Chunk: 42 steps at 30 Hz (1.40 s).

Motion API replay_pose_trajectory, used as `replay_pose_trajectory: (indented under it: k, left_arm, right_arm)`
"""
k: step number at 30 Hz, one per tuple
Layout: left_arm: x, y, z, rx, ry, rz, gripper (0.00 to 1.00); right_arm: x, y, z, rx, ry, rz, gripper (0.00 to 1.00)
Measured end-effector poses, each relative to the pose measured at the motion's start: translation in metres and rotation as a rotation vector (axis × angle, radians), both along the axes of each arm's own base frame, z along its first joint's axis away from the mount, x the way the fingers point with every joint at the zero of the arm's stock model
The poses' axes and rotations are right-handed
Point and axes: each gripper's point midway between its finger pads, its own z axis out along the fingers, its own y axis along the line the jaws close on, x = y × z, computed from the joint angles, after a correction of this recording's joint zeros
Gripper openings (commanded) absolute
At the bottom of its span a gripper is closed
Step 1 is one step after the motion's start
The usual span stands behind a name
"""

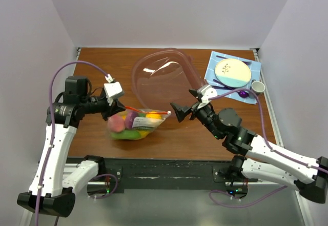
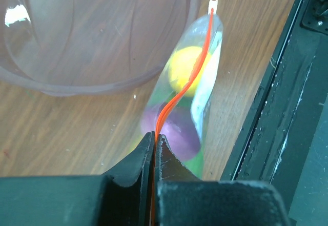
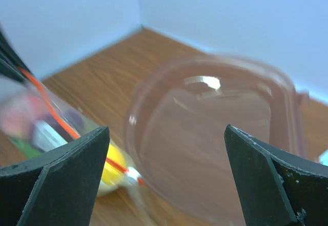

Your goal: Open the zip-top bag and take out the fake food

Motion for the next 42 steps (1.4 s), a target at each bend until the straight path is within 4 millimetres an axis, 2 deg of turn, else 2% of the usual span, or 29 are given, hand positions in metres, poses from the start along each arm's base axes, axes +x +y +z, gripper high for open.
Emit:
replay_pose_trajectory:
  k: [2, 5, 8, 13, 16, 19, 22, 23, 25, 26, 29, 37, 42]
  left_arm:
    - [0.001, 0.000, 0.012, -0.003, -0.019, -0.001, 0.00]
    - [-0.001, 0.000, 0.032, -0.008, -0.043, -0.003, 0.00]
    - [-0.007, -0.001, 0.053, -0.017, -0.079, -0.008, 0.00]
    - [-0.014, -0.002, 0.072, -0.032, -0.117, -0.020, 0.00]
    - [-0.018, -0.003, 0.070, -0.035, -0.097, -0.025, 0.00]
    - [-0.021, -0.003, 0.067, -0.037, -0.070, -0.029, 0.00]
    - [-0.022, -0.004, 0.066, -0.039, -0.057, -0.031, 0.00]
    - [-0.023, -0.004, 0.066, -0.040, -0.056, -0.031, 0.00]
    - [-0.023, -0.004, 0.066, -0.040, -0.054, -0.030, 0.00]
    - [-0.023, -0.004, 0.066, -0.041, -0.053, -0.030, 0.00]
    - [-0.024, -0.004, 0.067, -0.043, -0.054, -0.032, 0.00]
    - [-0.026, -0.004, 0.067, -0.044, -0.052, -0.032, 0.00]
    - [-0.028, -0.004, 0.067, -0.045, -0.056, -0.033, 0.00]
  right_arm:
    - [0.006, 0.002, -0.028, -0.028, 0.042, 0.000, 0.99]
    - [0.006, 0.013, -0.049, -0.055, 0.077, 0.036, 0.99]
    - [0.006, 0.021, -0.047, -0.029, 0.072, 0.071, 0.98]
    - [0.009, 0.026, -0.024, 0.066, 0.036, 0.130, 0.93]
    - [0.008, 0.034, -0.023, 0.082, 0.034, 0.179, 0.91]
    - [0.007, 0.046, -0.035, 0.058, 0.059, 0.237, 0.88]
    - [0.006, 0.053, -0.047, 0.039, 0.088, 0.290, 0.79]
    - [0.006, 0.054, -0.048, 0.036, 0.092, 0.303, 0.71]
    - [0.001, 0.057, -0.050, 0.034, 0.098, 0.361, 0.61]
    - [-0.002, 0.060, -0.051, 0.032, 0.104, 0.391, 0.52]
    - [-0.007, 0.069, -0.051, 0.023, 0.118, 0.468, 0.36]
    - [-0.018, 0.088, -0.055, 0.001, 0.152, 0.602, 0.33]
    - [-0.020, 0.090, -0.053, -0.002, 0.154, 0.624, 0.44]
